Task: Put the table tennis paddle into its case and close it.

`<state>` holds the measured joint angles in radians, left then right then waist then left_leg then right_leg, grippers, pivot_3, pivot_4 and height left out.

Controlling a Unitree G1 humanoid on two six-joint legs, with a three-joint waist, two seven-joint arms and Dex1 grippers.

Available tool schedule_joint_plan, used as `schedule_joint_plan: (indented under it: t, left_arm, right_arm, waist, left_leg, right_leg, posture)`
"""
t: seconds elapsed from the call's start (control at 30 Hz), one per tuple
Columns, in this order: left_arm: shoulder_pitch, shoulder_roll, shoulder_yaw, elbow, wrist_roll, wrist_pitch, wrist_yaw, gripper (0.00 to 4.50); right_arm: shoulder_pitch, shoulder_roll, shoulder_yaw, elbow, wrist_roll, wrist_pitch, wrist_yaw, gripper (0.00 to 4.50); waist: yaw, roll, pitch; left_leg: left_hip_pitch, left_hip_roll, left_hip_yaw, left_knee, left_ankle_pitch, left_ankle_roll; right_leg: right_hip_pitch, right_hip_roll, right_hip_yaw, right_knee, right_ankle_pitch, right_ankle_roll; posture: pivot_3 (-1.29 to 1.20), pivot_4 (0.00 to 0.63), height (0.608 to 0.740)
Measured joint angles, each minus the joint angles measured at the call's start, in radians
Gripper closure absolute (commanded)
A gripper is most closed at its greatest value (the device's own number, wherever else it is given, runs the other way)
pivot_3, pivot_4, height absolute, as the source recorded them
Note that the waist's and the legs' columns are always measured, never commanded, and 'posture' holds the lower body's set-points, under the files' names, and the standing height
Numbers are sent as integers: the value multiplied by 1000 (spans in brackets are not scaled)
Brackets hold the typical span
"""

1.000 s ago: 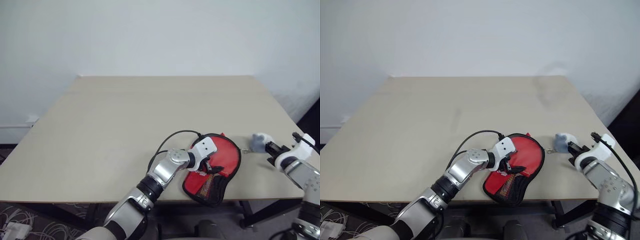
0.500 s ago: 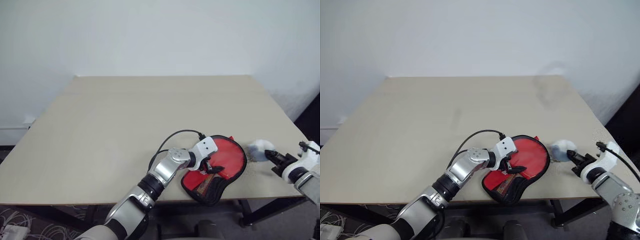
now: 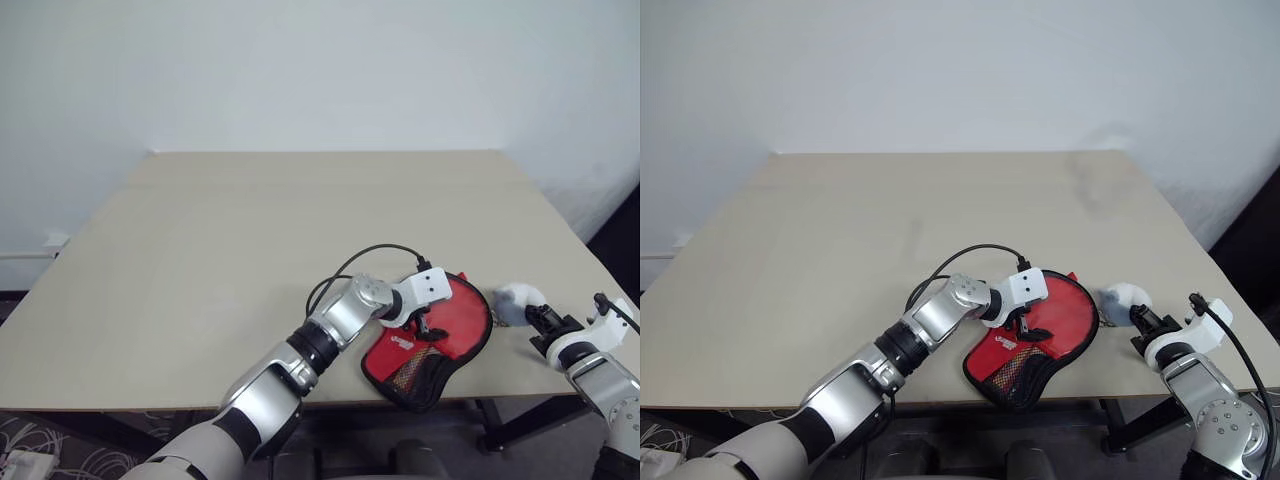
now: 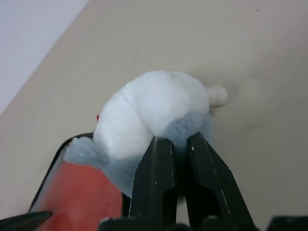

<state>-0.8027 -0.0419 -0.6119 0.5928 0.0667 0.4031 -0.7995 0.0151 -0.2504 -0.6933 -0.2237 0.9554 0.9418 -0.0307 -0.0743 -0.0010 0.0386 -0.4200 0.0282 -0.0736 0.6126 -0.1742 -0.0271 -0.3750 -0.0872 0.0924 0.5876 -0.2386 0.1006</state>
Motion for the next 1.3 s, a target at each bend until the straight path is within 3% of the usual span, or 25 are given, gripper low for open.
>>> schedule_joint_plan:
  t: [0.53,0.83,1.1,1.3]
  left_arm:
    - [31,-15,57,5,-3,61,-21,466]
    - [51,-17,57,-24,-3,72,-30,466]
    - [45,-19,62,-12,-3,73,-21,466]
    - [41,-27,69,0,-3,73,-20,466]
  right_arm:
    - [319,-63,20,-206,366,32,100,4490]
    - [532,-192,99,-306,453,52,303,4490]
    - [664,-346,151,-357,413,55,511,4490]
    - [672,-494,279,-406,234,13,662,4490]
  waist:
    - [-3,-1,-3]
    - [3,-2,-6]
    - [2,-5,-5]
    - [3,-4,-5]
  left_leg:
    - [-1,7,1,0,-8,2]
    - [0,9,2,0,-13,-1]
    - [2,9,5,2,-15,0]
    - [6,17,3,2,-17,0]
  right_leg:
    - [2,0,-3,-3,0,0]
    - [3,-1,-5,-2,0,0]
    - [3,-3,-6,-4,0,0]
    - [13,-6,-22,-15,0,0]
  posture:
    - [0,0,740]
    - [0,0,740]
    - [0,0,740]
    - [0,0,740]
